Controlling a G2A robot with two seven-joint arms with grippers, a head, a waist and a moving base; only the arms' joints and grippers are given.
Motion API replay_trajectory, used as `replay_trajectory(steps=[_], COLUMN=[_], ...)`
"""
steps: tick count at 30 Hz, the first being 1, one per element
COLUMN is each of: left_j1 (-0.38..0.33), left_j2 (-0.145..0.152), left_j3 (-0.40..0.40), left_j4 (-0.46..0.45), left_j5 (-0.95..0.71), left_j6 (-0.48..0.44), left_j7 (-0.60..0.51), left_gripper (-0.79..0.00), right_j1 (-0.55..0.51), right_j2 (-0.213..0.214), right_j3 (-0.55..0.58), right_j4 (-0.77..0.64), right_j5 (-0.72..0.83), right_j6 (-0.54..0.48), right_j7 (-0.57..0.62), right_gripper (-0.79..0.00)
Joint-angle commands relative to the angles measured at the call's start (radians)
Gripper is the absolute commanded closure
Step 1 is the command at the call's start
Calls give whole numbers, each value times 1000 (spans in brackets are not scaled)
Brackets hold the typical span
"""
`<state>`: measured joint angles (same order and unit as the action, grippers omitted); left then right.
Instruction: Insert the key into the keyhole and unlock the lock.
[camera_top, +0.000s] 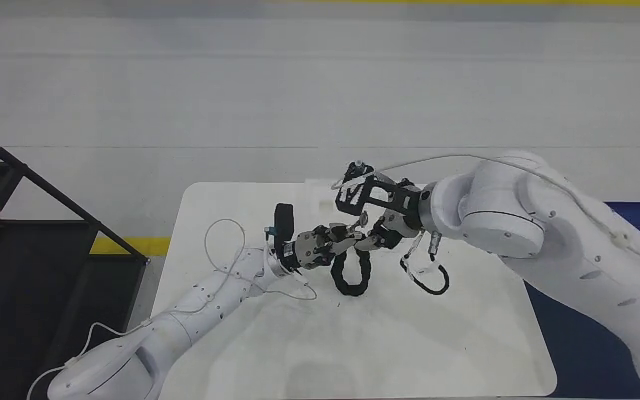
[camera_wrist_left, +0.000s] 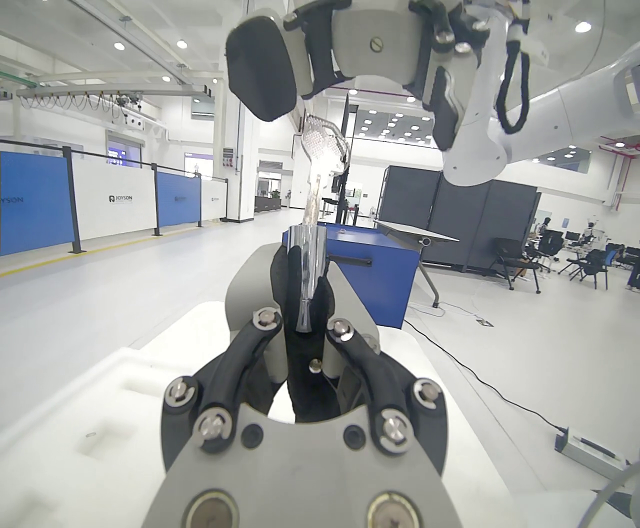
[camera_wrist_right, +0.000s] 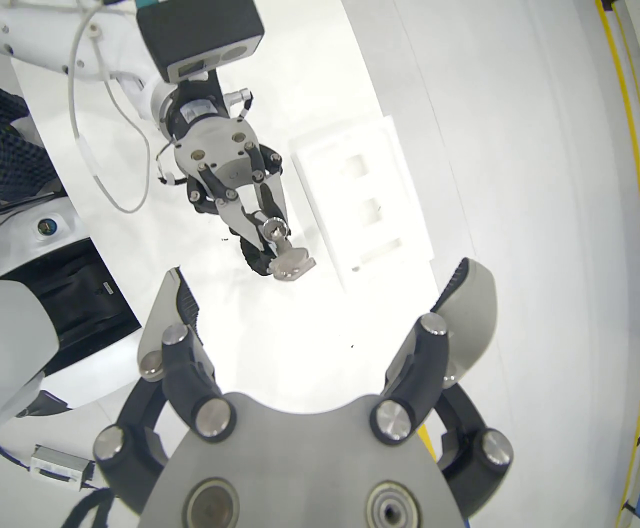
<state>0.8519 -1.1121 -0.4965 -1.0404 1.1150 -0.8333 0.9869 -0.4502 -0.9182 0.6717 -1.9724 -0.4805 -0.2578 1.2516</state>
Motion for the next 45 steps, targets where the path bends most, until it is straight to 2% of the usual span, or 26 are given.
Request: replay_trajectory(steps=[1, 9, 13, 28, 31, 33, 37, 45], left_j1=[5, 33, 41, 49, 49, 46, 48, 49], left_j2=[6, 24, 25, -8, -17, -23, -32, -47], left_j3=[-12, -57, -75, -108, -112, -116, -126, -144], left_j4=[-9, -67, -78, -59, -42, -30, -18, -19], left_j5=[-4, -14, -21, -39, -51, -42, -34, -17], left_j6=[-21, -86, -113, -157, -166, -168, -166, -177], left_j7=[-21, -86, -113, -157, -166, -168, -167, -177], left_gripper=[0, 0, 0, 0, 0, 0, 0, 0], right_j1=[-50, -216, -280, -293, -302, -323, -372, -376], right_j2=[18, 76, 97, 98, 101, 102, 107, 99], right_j3=[34, 137, 201, 206, 229, 255, 261, 231], right_j4=[-17, -68, -65, -66, -75, -85, -83, -90], right_j5=[-9, -48, -68, -80, -167, -251, -381, -473], right_j6=[-57, -340, -461, -467, -483, -511, -565, -602], right_j7=[-25, -103, -211, -237, -279, -385, -468, -510], right_gripper=[-785, -785, -785, -785, -785, -785, -785, -785])
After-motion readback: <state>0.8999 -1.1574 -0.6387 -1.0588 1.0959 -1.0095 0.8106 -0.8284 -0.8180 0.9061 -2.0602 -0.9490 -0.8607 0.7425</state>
